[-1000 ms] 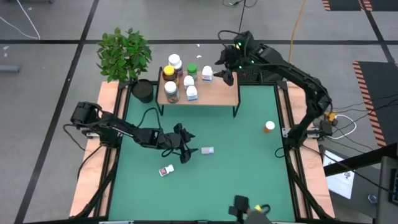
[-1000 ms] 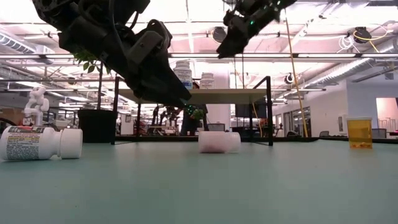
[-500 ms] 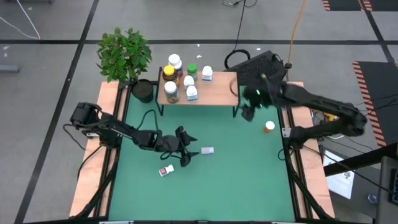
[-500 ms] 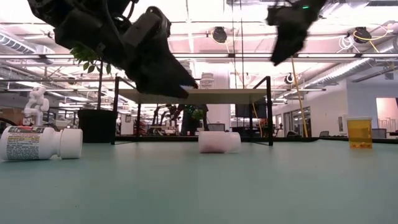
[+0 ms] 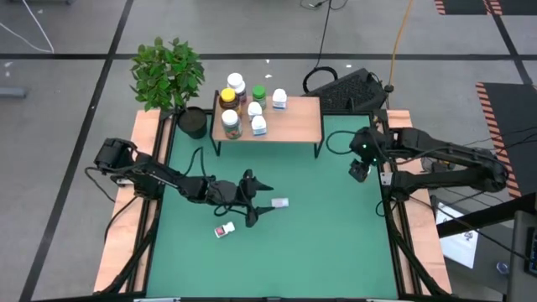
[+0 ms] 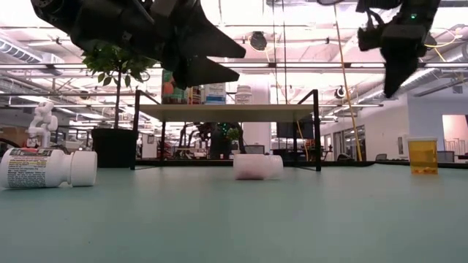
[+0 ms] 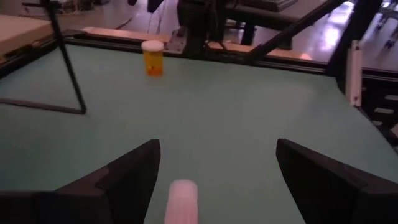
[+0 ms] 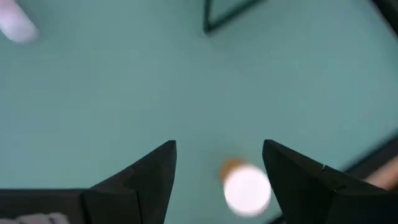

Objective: Pick and place medicine bottles onto shelf by color
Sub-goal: Put the orange pill bottle on the shelf

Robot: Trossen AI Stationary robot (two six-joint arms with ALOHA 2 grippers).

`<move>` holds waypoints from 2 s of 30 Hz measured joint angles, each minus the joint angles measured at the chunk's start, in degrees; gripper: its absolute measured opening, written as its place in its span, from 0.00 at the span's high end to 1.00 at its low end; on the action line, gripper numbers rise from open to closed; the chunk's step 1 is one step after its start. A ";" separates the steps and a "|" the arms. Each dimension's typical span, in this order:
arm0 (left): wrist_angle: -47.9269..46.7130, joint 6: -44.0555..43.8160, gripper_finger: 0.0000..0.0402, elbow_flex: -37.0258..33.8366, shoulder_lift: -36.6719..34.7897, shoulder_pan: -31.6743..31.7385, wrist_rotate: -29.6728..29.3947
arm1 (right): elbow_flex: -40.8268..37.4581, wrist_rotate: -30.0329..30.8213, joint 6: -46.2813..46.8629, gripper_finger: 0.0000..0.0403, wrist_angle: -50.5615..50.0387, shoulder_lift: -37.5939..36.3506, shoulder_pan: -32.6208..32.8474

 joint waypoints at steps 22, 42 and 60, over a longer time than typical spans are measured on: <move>-4.72 -1.06 0.19 0.00 0.00 -0.72 0.95 | -12.96 0.79 8.67 0.42 -0.48 1.49 -0.02; -3.86 0.64 0.19 0.00 0.00 -0.63 0.91 | -12.85 2.64 7.93 0.42 0.49 9.78 -6.12; -3.84 0.36 0.19 -0.02 0.00 -0.63 0.91 | -12.98 -12.98 8.07 0.52 12.20 12.15 0.69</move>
